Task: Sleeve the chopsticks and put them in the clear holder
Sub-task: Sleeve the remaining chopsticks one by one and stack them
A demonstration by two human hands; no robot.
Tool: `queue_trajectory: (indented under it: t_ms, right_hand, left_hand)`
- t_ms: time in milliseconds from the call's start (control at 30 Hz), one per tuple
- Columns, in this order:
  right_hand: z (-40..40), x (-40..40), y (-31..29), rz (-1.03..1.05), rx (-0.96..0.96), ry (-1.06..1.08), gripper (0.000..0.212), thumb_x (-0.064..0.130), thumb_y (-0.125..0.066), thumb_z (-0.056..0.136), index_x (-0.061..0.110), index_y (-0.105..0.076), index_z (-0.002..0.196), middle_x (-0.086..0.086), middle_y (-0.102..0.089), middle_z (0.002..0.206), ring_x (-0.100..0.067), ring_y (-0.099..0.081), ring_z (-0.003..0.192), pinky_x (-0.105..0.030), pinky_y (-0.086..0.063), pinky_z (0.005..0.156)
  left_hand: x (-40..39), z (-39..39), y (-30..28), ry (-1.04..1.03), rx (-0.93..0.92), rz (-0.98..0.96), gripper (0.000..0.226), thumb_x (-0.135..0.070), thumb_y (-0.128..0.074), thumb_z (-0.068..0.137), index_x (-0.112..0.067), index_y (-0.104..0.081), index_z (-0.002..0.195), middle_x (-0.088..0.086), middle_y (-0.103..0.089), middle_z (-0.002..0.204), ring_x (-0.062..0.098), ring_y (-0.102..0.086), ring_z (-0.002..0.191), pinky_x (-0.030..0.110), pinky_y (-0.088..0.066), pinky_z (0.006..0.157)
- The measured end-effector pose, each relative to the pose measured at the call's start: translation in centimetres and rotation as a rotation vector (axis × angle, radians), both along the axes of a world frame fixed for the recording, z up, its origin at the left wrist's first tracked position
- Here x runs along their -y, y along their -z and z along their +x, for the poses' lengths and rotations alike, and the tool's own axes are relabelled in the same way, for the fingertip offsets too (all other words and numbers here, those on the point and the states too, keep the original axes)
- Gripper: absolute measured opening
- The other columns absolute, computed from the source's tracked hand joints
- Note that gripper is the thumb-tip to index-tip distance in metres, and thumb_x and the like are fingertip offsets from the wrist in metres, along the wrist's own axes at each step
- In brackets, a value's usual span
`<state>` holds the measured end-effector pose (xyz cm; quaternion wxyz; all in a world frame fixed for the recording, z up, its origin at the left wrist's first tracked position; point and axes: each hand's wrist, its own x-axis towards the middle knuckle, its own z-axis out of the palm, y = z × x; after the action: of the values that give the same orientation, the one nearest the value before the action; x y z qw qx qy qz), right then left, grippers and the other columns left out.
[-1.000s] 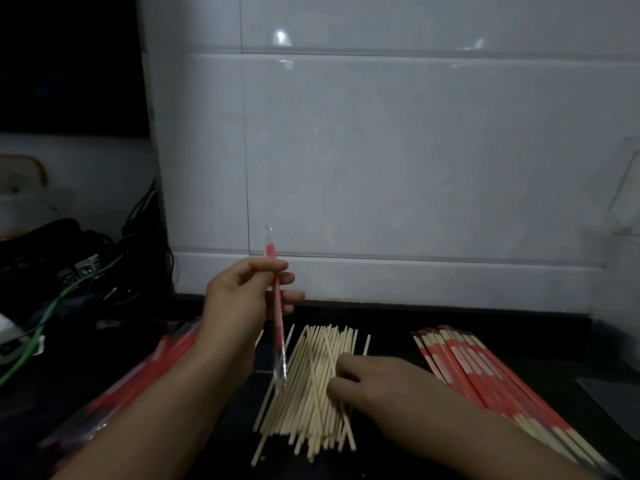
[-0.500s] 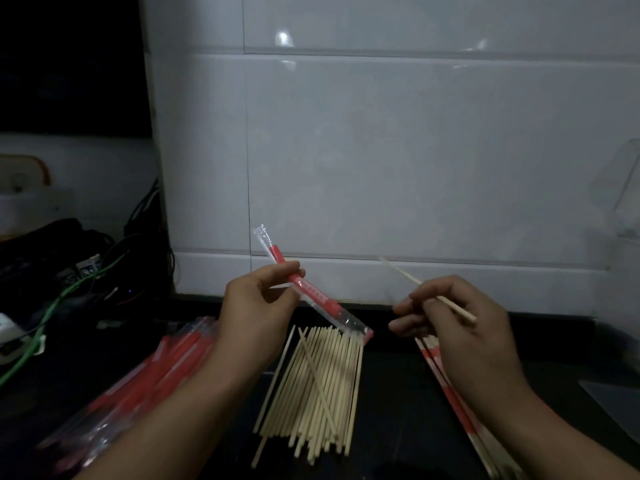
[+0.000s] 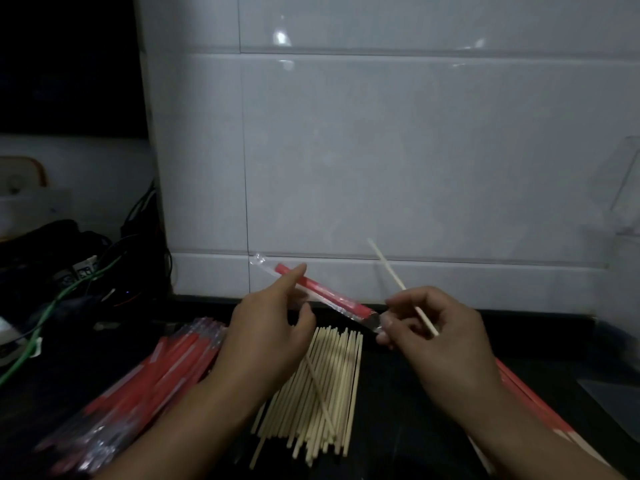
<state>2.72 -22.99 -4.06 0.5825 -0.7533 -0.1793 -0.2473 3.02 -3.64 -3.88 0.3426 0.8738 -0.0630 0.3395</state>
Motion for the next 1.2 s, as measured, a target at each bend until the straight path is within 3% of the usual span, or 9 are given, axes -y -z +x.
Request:
queue_trajectory:
  t_ms: [100,167,267,333,533,667,933,1100,1200]
  right_hand:
    - [0.6,1.1,0.0,-0.284,0.223,0.134,0.027,0.004,-0.075,0.081,0.029,-0.066,0.087,0.014,-0.068,0.076,-0.004,-0.068,0.074,-0.019,-0.053,0.069]
    - [0.6,1.3,-0.1,-0.333,0.257,0.111,0.029,0.005,-0.076,0.081,0.031,-0.067,0.09,0.018,-0.068,0.081,-0.001,-0.067,0.08,-0.015,-0.051,0.072]
    - [0.3,0.5,0.3,-0.35,0.267,0.032,0.031,0.006,-0.076,0.081,0.034,-0.068,0.093,0.022,-0.068,0.09,0.004,-0.066,0.088,-0.01,-0.049,0.077]
    - [0.0,-0.2,0.6,-0.323,0.259,-0.011,0.031,0.005,-0.076,0.081,0.033,-0.069,0.094,0.022,-0.069,0.092,0.005,-0.066,0.089,-0.009,-0.048,0.077]
    - [-0.1,-0.7,0.5,-0.003,0.146,-0.143,0.029,-0.002,-0.063,0.09,0.021,-0.064,0.107,0.002,-0.074,0.092,-0.014,-0.072,0.081,-0.02,-0.056,0.073]
    - [0.0,0.5,-1.4,0.259,0.171,-0.02,0.019,0.017,-0.046,0.099,0.014,-0.064,0.101,-0.01,-0.071,0.078,-0.017,-0.066,0.06,-0.024,-0.052,0.056]
    - [1.4,3.8,-3.2,0.67,0.027,0.059,0.034,0.028,-0.039,0.106,0.013,-0.06,0.084,-0.001,-0.059,0.053,-0.011,-0.052,0.047,-0.021,-0.042,0.047]
    - [1.6,3.9,-3.1,0.743,-0.04,0.02,0.033,0.028,-0.04,0.105,0.011,-0.059,0.083,0.001,-0.055,0.049,-0.008,-0.049,0.044,-0.018,-0.04,0.043]
    - [1.5,3.8,-3.2,0.741,-0.052,0.007,0.033,0.028,-0.041,0.105,0.011,-0.059,0.082,0.001,-0.054,0.048,-0.008,-0.048,0.043,-0.017,-0.039,0.042]
  left_hand:
    - [-0.8,-0.2,-0.7,-0.043,0.148,0.226,0.053,-0.041,-0.049,0.089,-0.034,-0.05,0.142,-0.01,-0.056,0.051,0.004,-0.054,0.049,0.03,-0.054,0.058]
    - [-1.1,-0.6,-1.4,0.036,0.316,0.257,0.045,-0.044,-0.051,0.088,-0.025,-0.064,0.127,-0.016,-0.057,0.062,0.001,-0.054,0.059,0.027,-0.053,0.061]
    - [-0.9,-0.5,-1.4,0.155,0.353,0.502,0.042,-0.055,-0.058,0.087,-0.027,-0.067,0.117,-0.011,-0.064,0.105,0.011,-0.058,0.1,0.034,-0.047,0.09]
    - [-0.3,-0.3,-0.9,0.217,0.286,0.59,0.038,-0.06,-0.055,0.086,-0.034,-0.068,0.11,-0.016,-0.066,0.101,0.006,-0.059,0.097,0.035,-0.041,0.102]
    - [0.1,0.2,-0.3,0.234,0.132,0.266,0.003,-0.036,-0.073,0.086,-0.035,-0.075,0.088,-0.03,-0.057,0.066,-0.006,-0.054,0.071,0.021,-0.046,0.067]
    - [-0.8,0.3,-0.7,0.233,0.018,-0.002,0.007,-0.03,-0.067,0.091,-0.033,-0.073,0.09,-0.018,-0.071,0.078,-0.005,-0.066,0.079,0.026,-0.057,0.076]
    - [-0.5,0.3,-0.3,0.255,-0.057,0.013,0.009,-0.034,-0.064,0.093,-0.031,-0.073,0.093,-0.018,-0.071,0.08,-0.003,-0.064,0.08,0.03,-0.057,0.076]
    - [-0.6,0.3,-0.2,0.276,-0.056,-0.017,0.009,-0.034,-0.064,0.092,-0.033,-0.073,0.09,-0.021,-0.07,0.079,-0.006,-0.064,0.081,0.016,-0.05,0.07]
    - [-0.7,0.4,-0.2,0.286,-0.05,-0.029,0.009,-0.033,-0.064,0.092,-0.033,-0.073,0.091,-0.018,-0.07,0.08,-0.003,-0.064,0.081,0.021,-0.054,0.073]
